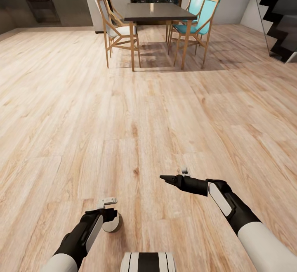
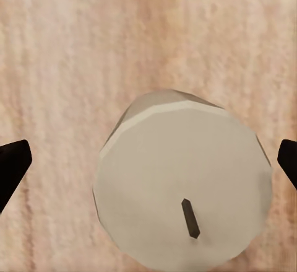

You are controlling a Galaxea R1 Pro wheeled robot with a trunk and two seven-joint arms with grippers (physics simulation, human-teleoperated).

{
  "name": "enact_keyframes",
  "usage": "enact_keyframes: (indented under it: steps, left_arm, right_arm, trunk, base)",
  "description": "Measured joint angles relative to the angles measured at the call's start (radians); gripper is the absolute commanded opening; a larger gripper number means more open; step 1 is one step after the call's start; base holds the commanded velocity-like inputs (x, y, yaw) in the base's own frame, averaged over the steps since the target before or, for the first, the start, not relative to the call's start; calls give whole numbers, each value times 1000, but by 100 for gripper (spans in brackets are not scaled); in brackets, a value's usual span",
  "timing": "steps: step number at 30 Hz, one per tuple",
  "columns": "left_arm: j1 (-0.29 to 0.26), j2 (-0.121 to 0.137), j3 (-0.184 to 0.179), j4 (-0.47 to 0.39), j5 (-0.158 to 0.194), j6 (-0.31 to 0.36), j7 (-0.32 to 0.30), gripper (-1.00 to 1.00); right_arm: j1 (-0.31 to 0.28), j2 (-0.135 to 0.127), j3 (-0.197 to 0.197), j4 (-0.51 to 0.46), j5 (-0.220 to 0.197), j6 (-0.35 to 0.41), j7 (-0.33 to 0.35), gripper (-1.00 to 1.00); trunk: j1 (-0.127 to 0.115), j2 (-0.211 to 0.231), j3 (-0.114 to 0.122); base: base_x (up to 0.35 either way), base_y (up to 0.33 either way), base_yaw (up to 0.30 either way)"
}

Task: Place each of the two pumpkins and all three candles from the living room inside a cabinet in the living room (use any cabinet), then make sure every cabinet is closed, and position the cauldron so it is next to a table in the living room.

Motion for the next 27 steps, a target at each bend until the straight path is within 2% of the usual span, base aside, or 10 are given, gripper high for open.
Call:
enact_keyframes:
  steps: [11,13,16,27]
  left_arm:
    - [0,-1,0,1,2,1,-5,100]
    - [0,-1,-1,3,3,1,-6,100]
    - [0,-1,-7,11,2,1,-6,100]
    - [0,-2,-31,15,1,1,-7,100]
  right_arm:
    - [0,0,0,1,0,0,0,100]
    - [0,0,0,2,0,-1,0,100]
    - [0,0,0,2,0,-1,0,100]
    - [0,0,0,2,0,-1,0,100]
  trunk:
    - [0,0,0]
    - [1,0,-8]
    - [2,-1,-19]
    - [2,-1,-19]
  base:
    - [0,0,0]
    - [0,0,0]
    - [0,0,0]
    - [0,0,0]
